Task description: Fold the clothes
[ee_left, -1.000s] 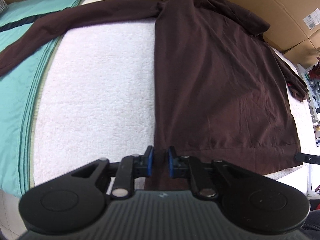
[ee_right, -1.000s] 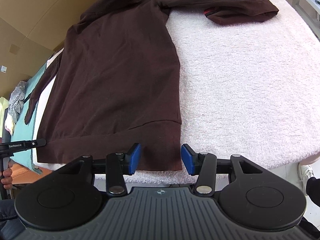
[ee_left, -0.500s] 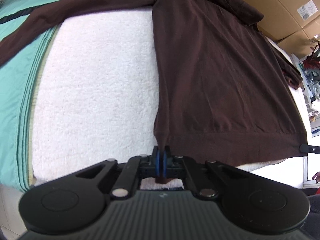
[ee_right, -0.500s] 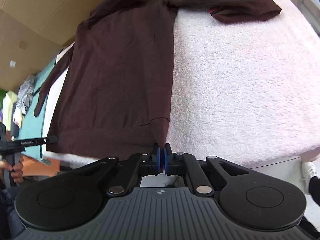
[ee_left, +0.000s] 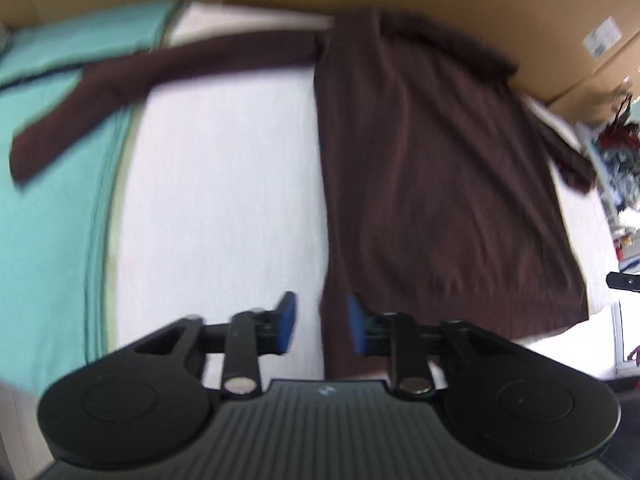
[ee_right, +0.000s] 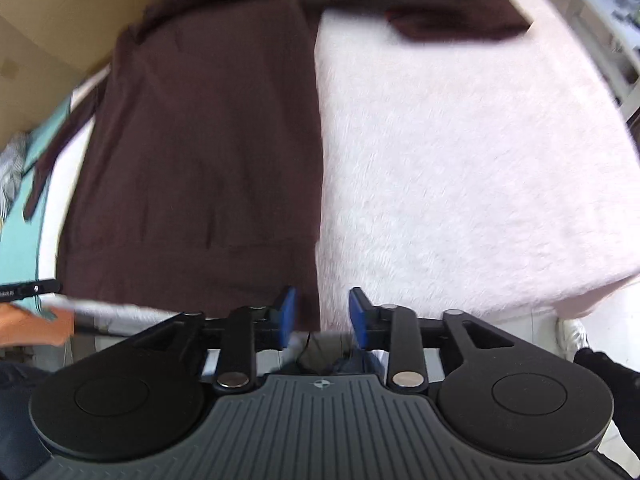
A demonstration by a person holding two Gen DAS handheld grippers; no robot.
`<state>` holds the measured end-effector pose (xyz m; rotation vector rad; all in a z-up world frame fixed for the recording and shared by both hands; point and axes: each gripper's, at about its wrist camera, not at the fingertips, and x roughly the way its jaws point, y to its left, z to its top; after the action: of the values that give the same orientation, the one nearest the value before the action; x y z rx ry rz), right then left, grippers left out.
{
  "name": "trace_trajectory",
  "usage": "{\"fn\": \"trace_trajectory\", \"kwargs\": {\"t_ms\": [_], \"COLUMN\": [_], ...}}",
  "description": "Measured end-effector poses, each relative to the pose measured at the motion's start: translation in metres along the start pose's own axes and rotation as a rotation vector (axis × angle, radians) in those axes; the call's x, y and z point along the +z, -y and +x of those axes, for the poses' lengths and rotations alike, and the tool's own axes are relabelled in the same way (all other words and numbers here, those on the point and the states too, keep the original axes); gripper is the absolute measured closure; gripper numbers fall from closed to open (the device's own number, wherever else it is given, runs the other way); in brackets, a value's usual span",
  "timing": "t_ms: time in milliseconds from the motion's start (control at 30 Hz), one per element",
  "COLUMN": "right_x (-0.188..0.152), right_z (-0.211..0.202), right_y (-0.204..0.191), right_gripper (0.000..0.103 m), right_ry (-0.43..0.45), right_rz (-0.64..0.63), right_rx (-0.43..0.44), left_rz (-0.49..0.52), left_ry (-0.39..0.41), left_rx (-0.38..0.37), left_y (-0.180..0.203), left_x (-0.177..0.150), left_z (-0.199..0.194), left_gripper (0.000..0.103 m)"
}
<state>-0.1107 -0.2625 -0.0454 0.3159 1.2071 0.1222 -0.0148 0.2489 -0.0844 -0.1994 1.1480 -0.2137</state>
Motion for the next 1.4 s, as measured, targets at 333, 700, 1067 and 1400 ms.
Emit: {"fn": "trace_trajectory", "kwargs": {"t_ms": [333, 700, 1067, 1400], "right_x": [0.116, 0.271, 0.294, 0.289], "right_z": [0.0, 0.092, 0.126, 0.123], "right_y": [-0.025, 0.006, 0.015, 0.037], "right_gripper": [0.061, 0.043, 0.101, 0.103], "right_ry": [0.251, 0.197, 0.09, 0.298], "right_rz": [-0.189, -0.367, -0.444, -0.369], "right_rx": [-0.086, 0.014, 0.084, -0.193], "left_rz": [0.159, 0.295, 0.33, 0.174], "left_ry": [0.219, 0.213, 0.049, 0.095], "left_rx": [0.107, 0.246, 0.147, 0.303], "left_y": [0.016, 0.037, 0.037, 0.017], "left_x": [0.137, 0.244, 0.256, 0.269], "left_z": [0.044, 0.127, 0.162, 0.177], "left_gripper": [0.038, 0.015, 0.103, 0.092]}}
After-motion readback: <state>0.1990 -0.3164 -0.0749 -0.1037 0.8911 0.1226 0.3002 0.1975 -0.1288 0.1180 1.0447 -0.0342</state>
